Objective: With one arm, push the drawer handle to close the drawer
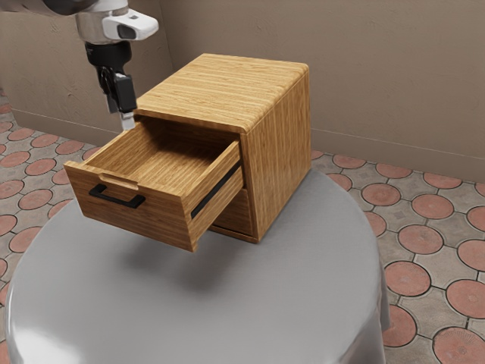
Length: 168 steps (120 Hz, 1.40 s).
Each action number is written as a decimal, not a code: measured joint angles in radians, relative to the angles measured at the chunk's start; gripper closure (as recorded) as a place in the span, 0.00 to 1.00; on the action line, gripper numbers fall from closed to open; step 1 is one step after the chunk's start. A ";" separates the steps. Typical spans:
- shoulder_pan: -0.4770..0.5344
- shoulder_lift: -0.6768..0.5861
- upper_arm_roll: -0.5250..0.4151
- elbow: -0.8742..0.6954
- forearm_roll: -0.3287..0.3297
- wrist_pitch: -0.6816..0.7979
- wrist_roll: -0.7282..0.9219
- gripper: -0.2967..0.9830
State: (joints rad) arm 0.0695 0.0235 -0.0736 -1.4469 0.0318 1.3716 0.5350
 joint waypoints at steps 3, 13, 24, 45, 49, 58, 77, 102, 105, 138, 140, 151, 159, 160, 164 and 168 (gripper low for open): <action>0.000 0.000 0.000 0.000 -0.001 0.000 0.006 0.23; 0.001 0.000 0.000 0.000 -0.003 -0.001 0.024 0.23; 0.000 0.000 0.001 0.000 -0.006 -0.001 0.041 0.23; 0.019 -0.312 -0.044 0.006 -0.010 -0.104 0.018 0.23; 0.013 -0.431 -0.052 -0.076 -0.027 -0.145 -0.005 0.23; 0.007 -0.596 -0.086 -0.253 -0.078 -0.208 -0.077 0.23; 0.024 -0.663 -0.132 -0.571 -0.160 -0.190 -0.235 0.44; 0.199 -0.552 -0.213 -0.638 -0.224 -0.082 -0.400 0.73; 0.204 -0.539 -0.214 -0.639 -0.226 -0.065 -0.416 0.74; 0.234 -0.424 -0.212 -0.684 -0.224 0.137 -0.553 0.83; 0.235 -0.422 -0.211 -0.688 -0.221 0.149 -0.557 0.83; 0.235 -0.414 -0.193 -0.700 -0.205 0.202 -0.572 0.83; 0.235 -0.404 -0.166 -0.702 -0.197 0.232 -0.576 0.84; 0.235 -0.403 -0.164 -0.702 -0.195 0.236 -0.576 0.84; 0.235 -0.399 -0.156 -0.702 -0.184 0.248 -0.576 0.84; 0.234 -0.394 -0.146 -0.702 -0.175 0.258 -0.576 0.84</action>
State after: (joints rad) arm 0.3030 -0.3702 -0.2198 -2.1490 -0.1431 1.6295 -0.0412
